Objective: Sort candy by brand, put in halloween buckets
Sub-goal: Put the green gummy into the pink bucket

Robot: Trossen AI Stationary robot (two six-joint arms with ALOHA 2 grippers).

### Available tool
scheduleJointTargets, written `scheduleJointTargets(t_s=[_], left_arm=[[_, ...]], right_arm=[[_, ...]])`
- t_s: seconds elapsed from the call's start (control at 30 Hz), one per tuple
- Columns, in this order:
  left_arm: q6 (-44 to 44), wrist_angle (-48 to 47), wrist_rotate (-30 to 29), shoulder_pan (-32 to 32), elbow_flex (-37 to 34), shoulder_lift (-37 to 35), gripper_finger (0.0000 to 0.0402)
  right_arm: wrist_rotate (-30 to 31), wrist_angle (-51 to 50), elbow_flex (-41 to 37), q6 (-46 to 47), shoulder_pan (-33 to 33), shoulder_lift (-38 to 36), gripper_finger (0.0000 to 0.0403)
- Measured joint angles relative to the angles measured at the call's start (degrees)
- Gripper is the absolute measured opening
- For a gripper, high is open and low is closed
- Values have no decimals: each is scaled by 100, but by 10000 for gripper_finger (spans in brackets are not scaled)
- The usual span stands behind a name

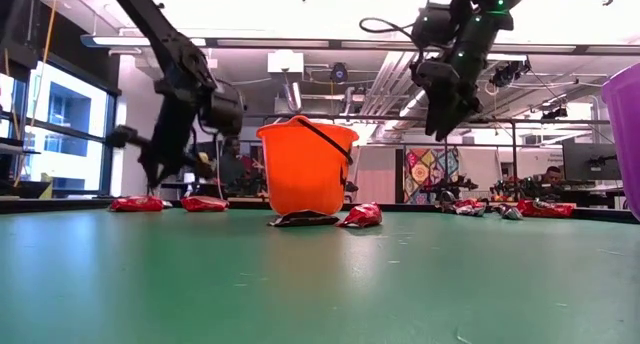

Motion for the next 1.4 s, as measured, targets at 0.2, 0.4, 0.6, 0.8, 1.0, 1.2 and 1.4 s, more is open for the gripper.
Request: scheduleJointTargets(t_s=[0.2, 0.4, 0.6, 0.8, 1.0, 1.2, 1.4], left_arm=[[-304, -264, 324, 689, 0, -308, 0], [-1667, -274, -405, 934, -5, 50, 0], [-2997, -428, -972, 860, -209, 648, 0], [-3936, -533, -1586, 504, -197, 978, 0], [-3329, -170, -1836, 280, -175, 1150, 0], [-3123, -260, -791, 499, -146, 846, 0], [-162, -313, -485, 379, 139, -483, 0]], right_arm=[[0, 564, 0, 100, 0, 0, 203], [0, 832, 0, 249, 0, 0, 203], [2, 759, 0, 421, 0, 0, 203], [-4, 752, 0, 654, 0, 0, 203], [-147, 724, 0, 730, -2, 0, 203], [-371, 574, 0, 895, 0, 0, 203], [-346, 598, 0, 753, 0, 0, 203]])
